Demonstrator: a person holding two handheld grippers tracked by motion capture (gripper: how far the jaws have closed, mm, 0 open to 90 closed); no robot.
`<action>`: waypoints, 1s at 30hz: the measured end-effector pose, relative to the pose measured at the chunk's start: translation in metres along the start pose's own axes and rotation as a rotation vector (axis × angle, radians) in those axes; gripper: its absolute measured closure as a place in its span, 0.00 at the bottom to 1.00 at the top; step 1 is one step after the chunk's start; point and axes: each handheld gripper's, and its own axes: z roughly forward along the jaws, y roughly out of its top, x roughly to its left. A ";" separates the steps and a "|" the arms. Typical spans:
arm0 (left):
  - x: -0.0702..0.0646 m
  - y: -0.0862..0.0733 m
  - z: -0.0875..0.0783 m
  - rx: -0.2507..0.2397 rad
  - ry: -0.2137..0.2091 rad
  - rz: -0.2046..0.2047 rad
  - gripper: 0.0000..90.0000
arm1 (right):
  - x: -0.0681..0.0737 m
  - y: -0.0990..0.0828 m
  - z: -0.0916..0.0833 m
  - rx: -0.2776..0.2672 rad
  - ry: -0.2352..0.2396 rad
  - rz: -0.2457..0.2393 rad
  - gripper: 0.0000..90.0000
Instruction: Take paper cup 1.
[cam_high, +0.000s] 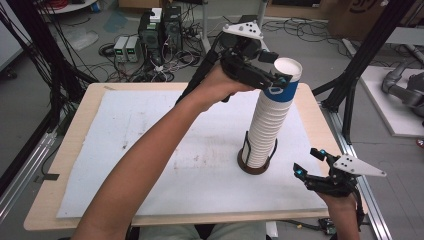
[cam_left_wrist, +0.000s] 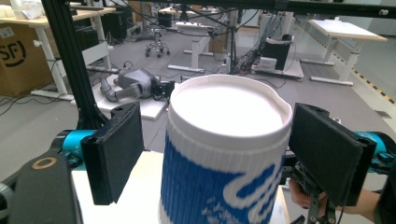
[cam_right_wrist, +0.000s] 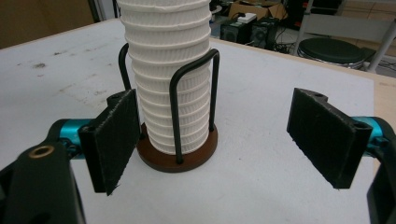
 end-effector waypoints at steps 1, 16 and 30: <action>0.000 0.000 0.001 -0.003 -0.003 0.002 0.22 | 0.000 0.000 0.000 0.000 -0.001 0.000 0.20; 0.000 0.016 -0.009 -0.070 -0.010 -0.023 0.33 | 0.000 0.000 0.000 -0.003 -0.002 -0.001 0.20; 0.003 0.047 -0.047 -0.227 0.001 -0.050 0.33 | 0.001 0.000 0.002 0.002 0.003 -0.003 0.20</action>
